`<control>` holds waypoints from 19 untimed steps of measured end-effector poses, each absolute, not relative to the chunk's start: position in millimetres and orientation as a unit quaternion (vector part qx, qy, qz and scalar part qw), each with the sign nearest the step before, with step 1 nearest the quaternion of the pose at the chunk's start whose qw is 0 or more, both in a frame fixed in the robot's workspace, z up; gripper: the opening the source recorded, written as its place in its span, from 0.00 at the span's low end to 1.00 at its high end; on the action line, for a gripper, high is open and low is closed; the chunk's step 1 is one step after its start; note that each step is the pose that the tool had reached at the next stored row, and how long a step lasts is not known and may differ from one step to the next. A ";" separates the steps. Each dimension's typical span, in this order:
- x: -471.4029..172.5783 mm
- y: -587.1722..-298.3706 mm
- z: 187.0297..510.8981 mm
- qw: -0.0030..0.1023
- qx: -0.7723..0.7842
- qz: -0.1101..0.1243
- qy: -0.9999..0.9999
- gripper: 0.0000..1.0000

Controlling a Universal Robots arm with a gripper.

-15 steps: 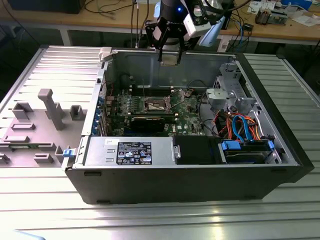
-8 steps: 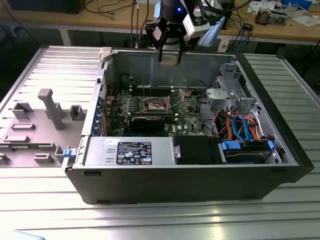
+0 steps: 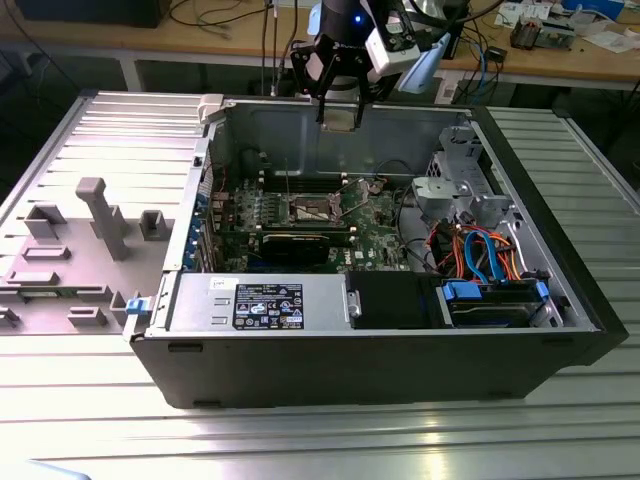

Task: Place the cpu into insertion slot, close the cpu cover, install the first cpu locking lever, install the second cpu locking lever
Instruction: 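Place the cpu into insertion slot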

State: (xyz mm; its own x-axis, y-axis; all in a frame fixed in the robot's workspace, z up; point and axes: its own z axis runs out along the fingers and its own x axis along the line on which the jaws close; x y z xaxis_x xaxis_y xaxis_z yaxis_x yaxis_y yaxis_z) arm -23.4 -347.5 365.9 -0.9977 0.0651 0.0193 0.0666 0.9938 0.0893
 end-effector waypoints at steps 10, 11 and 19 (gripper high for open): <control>-23.4 -348.3 365.7 0.008 -0.043 -0.045 -0.998 0.54; -23.4 -348.3 365.7 0.008 -0.044 -0.045 -0.998 0.54; -23.4 -348.3 365.7 0.008 -0.045 -0.045 -0.998 0.54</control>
State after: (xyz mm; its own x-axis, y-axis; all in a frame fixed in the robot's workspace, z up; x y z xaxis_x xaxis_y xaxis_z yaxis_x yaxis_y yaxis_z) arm -23.4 -348.3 365.7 -0.9958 0.0896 0.0193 0.0910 0.9919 0.0892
